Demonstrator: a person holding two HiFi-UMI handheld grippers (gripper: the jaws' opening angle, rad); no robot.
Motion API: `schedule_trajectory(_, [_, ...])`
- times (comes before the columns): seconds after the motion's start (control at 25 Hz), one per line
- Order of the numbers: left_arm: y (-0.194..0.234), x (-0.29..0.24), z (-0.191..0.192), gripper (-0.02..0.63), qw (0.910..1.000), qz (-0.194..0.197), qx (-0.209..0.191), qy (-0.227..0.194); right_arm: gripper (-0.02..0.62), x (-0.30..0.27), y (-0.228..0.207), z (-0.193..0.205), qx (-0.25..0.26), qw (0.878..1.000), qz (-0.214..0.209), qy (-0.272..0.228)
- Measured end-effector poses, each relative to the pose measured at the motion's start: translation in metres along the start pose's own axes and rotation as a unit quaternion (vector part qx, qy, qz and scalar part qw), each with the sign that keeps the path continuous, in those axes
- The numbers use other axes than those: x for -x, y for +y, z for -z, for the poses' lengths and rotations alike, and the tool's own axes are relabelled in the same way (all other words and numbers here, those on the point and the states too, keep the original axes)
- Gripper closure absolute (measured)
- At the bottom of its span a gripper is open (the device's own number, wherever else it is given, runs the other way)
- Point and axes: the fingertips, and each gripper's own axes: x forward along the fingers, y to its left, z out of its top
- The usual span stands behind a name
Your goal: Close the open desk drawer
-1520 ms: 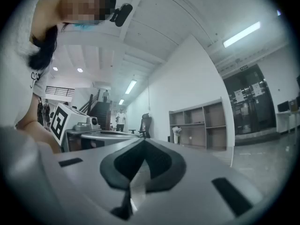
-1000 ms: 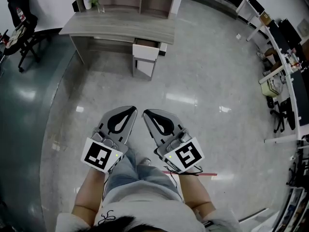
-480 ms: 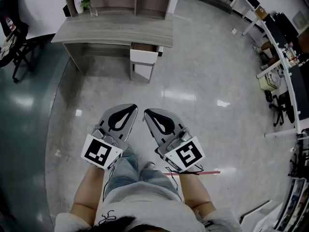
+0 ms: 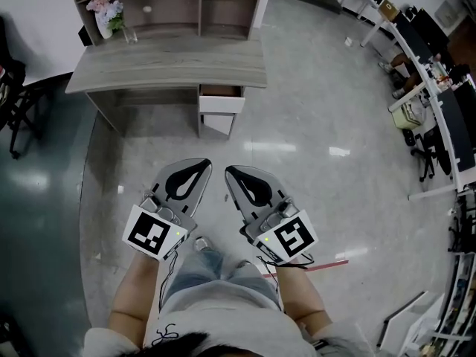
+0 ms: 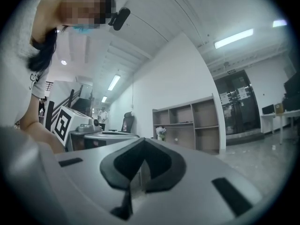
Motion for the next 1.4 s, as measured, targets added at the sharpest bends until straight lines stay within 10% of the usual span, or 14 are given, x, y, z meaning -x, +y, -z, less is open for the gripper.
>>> schedule_trajectory(1.4, [0.148,-0.126,0.05,0.6,0.9994,0.032,0.009,0.005,0.588,-0.151,-0.143,0.051,0.0,1.0,0.008,0.019])
